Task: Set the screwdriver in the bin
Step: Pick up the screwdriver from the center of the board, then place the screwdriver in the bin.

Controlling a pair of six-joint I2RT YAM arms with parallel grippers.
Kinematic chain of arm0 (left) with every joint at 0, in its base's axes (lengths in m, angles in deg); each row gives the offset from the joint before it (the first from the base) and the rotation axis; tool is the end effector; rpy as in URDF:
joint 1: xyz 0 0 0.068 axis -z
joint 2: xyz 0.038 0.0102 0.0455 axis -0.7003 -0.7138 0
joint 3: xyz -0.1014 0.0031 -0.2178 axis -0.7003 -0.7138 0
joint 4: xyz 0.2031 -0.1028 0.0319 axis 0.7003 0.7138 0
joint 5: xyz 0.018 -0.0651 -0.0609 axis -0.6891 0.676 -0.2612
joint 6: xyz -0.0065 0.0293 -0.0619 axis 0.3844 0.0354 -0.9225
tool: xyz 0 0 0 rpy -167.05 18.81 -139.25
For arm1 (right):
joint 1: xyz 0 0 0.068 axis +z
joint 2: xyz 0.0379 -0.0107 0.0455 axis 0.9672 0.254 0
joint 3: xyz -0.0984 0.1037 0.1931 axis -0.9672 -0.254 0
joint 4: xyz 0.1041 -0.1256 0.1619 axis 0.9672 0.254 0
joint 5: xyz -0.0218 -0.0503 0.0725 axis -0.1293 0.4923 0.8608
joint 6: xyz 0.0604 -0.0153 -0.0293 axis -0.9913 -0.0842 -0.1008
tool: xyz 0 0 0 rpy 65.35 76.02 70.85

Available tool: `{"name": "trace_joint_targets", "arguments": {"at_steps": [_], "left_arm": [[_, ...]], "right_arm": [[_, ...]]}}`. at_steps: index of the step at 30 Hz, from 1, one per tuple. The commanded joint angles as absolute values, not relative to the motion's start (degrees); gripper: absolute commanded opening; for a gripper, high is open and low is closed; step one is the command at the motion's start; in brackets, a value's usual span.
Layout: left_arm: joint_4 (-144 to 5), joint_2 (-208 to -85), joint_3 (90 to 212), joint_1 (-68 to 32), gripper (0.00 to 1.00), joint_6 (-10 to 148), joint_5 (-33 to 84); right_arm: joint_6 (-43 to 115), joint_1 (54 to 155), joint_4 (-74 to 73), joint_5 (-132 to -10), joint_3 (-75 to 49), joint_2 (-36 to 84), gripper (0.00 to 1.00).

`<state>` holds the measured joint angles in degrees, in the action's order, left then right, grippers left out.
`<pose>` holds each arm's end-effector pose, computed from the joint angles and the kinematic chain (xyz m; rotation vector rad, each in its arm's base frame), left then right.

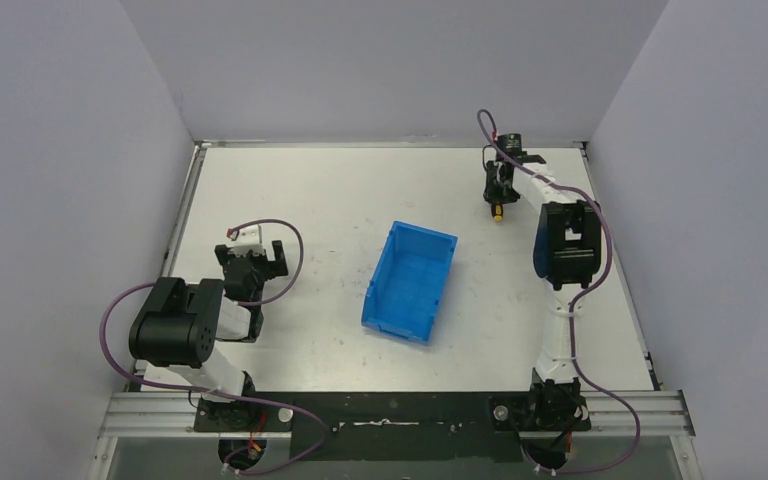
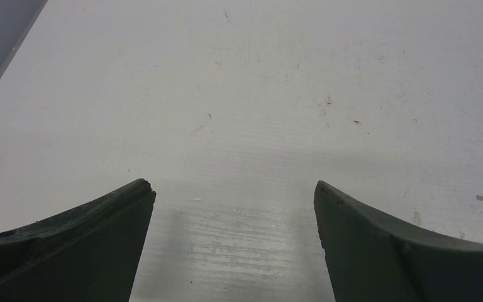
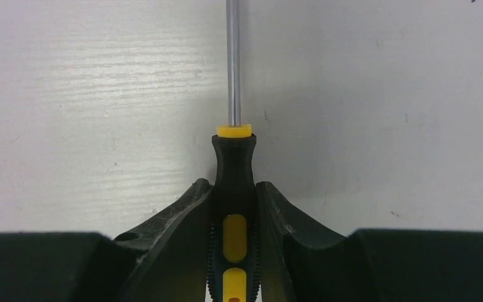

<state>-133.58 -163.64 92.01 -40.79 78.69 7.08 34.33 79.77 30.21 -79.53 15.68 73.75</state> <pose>0.2545 -0.0065 0.1189 -0.1004 1.7907 0.0858 0.4538 0.0347 0.1383 0.0969 2.5768 0.0634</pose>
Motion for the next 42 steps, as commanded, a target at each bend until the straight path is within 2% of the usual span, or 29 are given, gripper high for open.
{"name": "trace_joint_targets", "arguments": {"at_steps": [1, 13, 23, 34, 42], "left_arm": [[-136.7, -163.4, 93.2, -40.7, 0.97, 79.0, 7.1], [-136.6, -163.4, 93.2, -40.7, 0.97, 79.1, 7.2], [-136.7, -163.4, 93.2, -40.7, 0.97, 79.0, 7.1], [-136.6, -163.4, 93.2, -40.7, 0.97, 79.1, 7.1], [-136.7, -163.4, 93.2, -40.7, 0.97, 79.0, 7.1]], "right_arm": [[33.1, 79.4, 33.1, -82.1, 21.6, 64.9, 0.04], [30.6, 79.7, 45.8, -86.5, 39.2, 60.2, 0.04], [27.8, 83.2, 49.5, -90.9, 44.4, 52.6, 0.04], [21.8, 94.9, 50.3, -97.6, 36.8, 44.5, 0.01], [16.2, 108.3, 48.0, -106.6, 28.5, 40.2, 0.02]]}}
